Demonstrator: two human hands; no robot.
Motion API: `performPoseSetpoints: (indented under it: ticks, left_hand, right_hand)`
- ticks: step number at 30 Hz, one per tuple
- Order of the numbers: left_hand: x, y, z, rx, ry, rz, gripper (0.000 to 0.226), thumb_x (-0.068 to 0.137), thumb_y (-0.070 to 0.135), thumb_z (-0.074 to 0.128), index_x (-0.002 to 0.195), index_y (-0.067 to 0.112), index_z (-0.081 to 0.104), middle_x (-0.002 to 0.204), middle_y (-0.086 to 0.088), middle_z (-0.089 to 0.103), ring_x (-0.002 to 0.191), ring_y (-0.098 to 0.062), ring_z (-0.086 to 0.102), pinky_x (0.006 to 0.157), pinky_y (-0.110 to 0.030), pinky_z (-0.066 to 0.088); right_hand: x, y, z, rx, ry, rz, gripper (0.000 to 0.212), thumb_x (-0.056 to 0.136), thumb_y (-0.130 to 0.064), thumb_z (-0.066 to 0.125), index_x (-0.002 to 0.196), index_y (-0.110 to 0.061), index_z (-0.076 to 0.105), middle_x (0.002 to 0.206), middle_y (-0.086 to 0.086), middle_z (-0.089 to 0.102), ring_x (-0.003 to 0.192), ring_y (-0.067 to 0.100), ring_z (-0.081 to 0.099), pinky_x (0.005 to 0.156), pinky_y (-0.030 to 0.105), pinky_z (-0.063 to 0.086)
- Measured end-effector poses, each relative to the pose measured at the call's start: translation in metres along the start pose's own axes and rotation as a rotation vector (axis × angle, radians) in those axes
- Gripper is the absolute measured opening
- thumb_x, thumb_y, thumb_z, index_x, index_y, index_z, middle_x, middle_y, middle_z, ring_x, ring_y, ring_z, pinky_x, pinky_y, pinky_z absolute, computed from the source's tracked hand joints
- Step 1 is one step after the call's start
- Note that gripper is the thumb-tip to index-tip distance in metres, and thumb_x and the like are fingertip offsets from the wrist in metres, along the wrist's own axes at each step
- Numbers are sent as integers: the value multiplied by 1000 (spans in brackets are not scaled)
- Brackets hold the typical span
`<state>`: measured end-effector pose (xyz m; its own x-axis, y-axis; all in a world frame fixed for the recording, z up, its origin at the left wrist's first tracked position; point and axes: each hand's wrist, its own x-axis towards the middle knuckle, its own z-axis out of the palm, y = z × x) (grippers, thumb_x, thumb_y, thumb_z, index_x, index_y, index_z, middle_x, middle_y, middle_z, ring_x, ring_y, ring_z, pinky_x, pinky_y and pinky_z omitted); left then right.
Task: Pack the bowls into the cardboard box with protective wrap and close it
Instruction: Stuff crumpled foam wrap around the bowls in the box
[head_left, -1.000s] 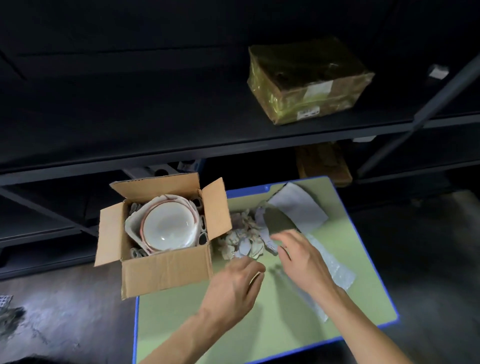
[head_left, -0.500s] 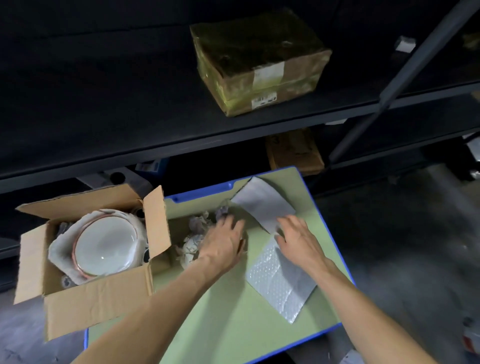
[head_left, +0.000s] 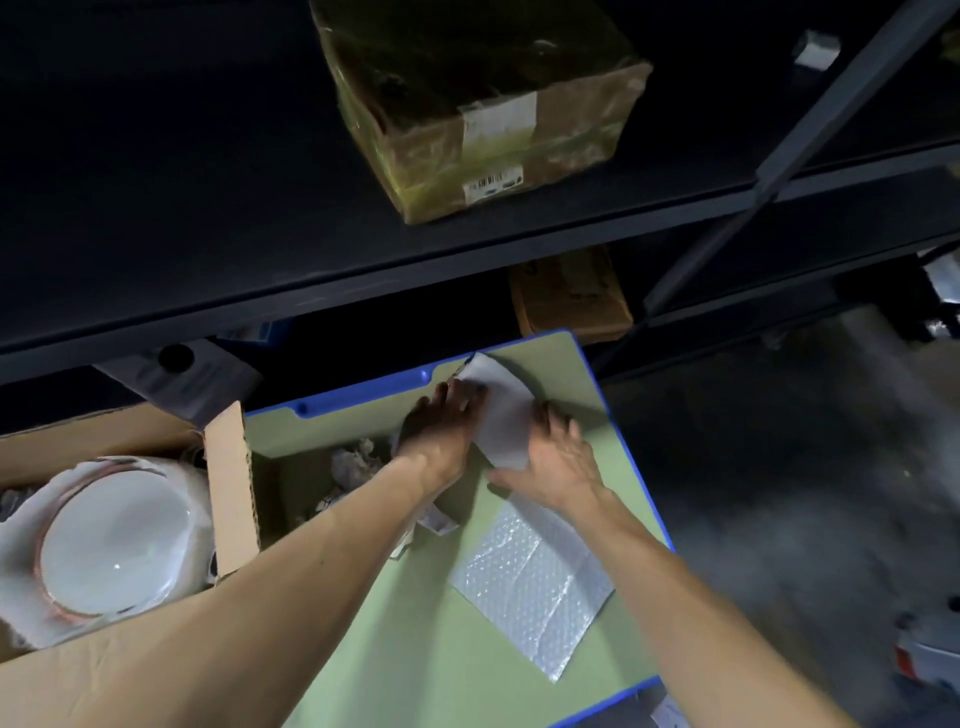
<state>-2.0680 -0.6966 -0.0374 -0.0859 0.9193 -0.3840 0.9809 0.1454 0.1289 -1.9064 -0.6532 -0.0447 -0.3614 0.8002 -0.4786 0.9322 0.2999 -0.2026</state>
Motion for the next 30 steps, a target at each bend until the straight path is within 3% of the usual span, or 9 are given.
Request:
performPoseSetpoints:
  ticks: [3,7,11,15,18,21,25,28,30]
  left_hand:
    - [1,3,-2,-54,0,20,58,101,23,35,156,27,19,156,-5,29,134,-32,41,103,-40,38]
    - [-8,7,-9,-86,81,-17,55,100,21,28,153,36,23,149,-1,42,117,-31,57,92,-40,48]
    - [-29,6,-23,-227,162,-39,64,98,15,34,156,36,16,133,-9,49,93,-39,63,71,-42,48]
    - [-63,7,-36,-422,292,-56,60,96,14,38,149,39,26,98,-9,56,78,-39,61,66,-41,49]
    - [-87,0,-31,-540,356,-56,58,91,8,41,143,34,39,97,-9,60,80,-35,60,69,-40,48]
    - [-107,-9,-27,-668,393,-84,59,88,0,43,141,27,50,111,-8,64,97,-26,62,85,-30,46]
    - [-135,-22,-32,-794,387,-124,61,80,6,42,131,32,62,106,1,63,96,-12,59,79,-17,44]
    - [-153,-32,-32,-889,412,-77,55,78,29,34,119,30,70,109,4,61,94,-2,59,72,-16,49]
    - [-159,-37,-29,-894,453,-78,56,76,30,31,113,27,73,110,6,61,101,-3,58,79,-17,48]
  right_hand:
    - [-4,-7,12,-93,54,-18,117,74,-74,60,156,-7,12,153,13,26,128,34,34,101,43,39]
    - [-2,-5,15,-129,135,-62,96,86,-46,64,156,-4,13,151,17,34,126,33,42,103,38,38]
    - [-16,-10,-6,-19,184,-97,84,82,-16,62,156,-9,21,149,15,38,121,35,46,95,40,46]
    - [-46,-19,-20,25,280,-217,85,76,-10,63,153,-20,27,137,3,46,114,29,48,82,39,49]
    - [-63,-25,-24,83,328,-297,89,72,-4,62,151,-27,29,134,-7,49,111,24,49,75,37,50]
    - [-80,-39,-23,174,293,-388,85,79,-17,65,153,-30,26,142,-13,42,121,21,45,78,36,52]
    - [-99,-55,-24,219,118,-500,90,83,-74,45,157,-35,12,157,-18,15,141,8,17,106,31,40]
    - [-105,-58,-29,294,120,-560,82,88,-76,32,157,-35,17,161,-18,13,145,3,12,111,33,36]
    - [-102,-61,-34,287,152,-581,72,93,-64,39,157,-34,22,161,-19,16,145,2,12,111,33,37]
